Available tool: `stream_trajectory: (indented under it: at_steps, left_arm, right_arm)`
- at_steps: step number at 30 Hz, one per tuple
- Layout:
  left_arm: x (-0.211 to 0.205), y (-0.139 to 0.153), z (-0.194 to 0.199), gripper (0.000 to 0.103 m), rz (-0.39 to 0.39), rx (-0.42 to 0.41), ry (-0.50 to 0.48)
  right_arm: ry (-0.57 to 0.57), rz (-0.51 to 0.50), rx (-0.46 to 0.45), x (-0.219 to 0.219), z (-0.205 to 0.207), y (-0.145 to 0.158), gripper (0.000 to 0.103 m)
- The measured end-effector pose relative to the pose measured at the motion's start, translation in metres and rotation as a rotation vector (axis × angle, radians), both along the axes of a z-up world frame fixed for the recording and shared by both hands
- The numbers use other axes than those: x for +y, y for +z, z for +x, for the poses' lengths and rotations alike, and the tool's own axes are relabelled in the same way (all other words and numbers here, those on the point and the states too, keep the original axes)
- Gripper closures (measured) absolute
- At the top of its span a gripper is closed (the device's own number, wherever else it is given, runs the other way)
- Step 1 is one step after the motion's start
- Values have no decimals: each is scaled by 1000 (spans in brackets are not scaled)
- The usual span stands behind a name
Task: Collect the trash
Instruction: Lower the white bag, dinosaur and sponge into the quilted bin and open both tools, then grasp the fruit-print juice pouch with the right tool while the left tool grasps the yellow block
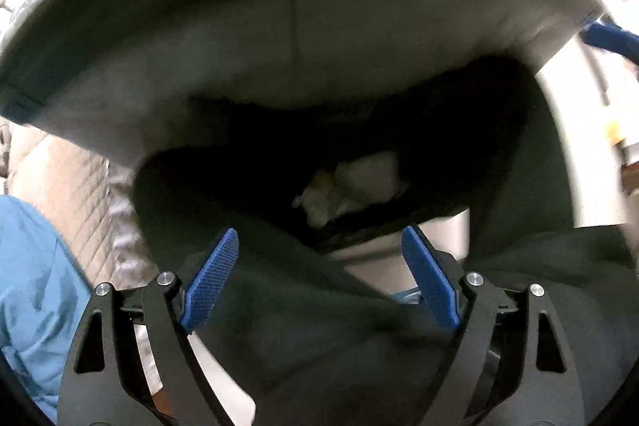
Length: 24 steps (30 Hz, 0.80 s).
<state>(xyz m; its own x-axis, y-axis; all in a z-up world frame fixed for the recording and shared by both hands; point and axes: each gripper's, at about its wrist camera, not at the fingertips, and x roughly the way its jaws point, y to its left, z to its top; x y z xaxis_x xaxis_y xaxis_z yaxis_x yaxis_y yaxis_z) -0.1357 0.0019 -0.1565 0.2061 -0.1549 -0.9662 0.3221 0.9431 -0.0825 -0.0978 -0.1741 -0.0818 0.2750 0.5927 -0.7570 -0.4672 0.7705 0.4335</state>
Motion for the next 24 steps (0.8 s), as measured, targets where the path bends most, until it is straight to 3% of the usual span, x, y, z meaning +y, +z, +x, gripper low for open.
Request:
stream_trajectory:
  at_steps: [1,4,5,7,9,13,14,16,17,18,19,20,24]
  left_arm:
    - [5,30,0,21,-58,-60,4]
    - [13,90,15,20,-126,-228,39]
    - [16,100,20,14,-137,-272,57]
    - [26,118,36,14,-152,-346,115]
    - [34,124,51,14,-172,-353,171]
    - [47,115,69,14,-233,-321,272]
    - [56,113,75,14,-242,-307,289]
    - [65,109,86,14,-267,-281,323]
    - [69,108,97,14,-277,-277,334]
    - [70,108,106,14,-274,-282,338]
    - [72,110,114,14,-266,-287,338]
    - [70,111,130,14,-254,-302,328]
    - [44,114,191,14,-245,-334,287]
  right_arm:
    - [-3,0,-36,1,12,13,42]
    - [-32,-70,-182,14,74,49,37]
    - [-45,-110,-228,26,107,52,37]
    - [-57,-181,-272,38,156,50,36]
    - [-49,-248,-267,60,208,40,36]
    - [-62,-408,-269,102,276,8,13]
    - [-60,-436,-243,108,290,-3,13]
    - [-97,-382,-207,102,299,-11,15]
    - [-105,-389,-222,101,296,-8,21]
    - [-96,-376,-220,98,292,-5,50]
    - [-95,-362,-207,94,289,-2,90]
    - [-105,-313,-157,83,286,0,96]
    - [-146,-171,-77,35,260,1,96]
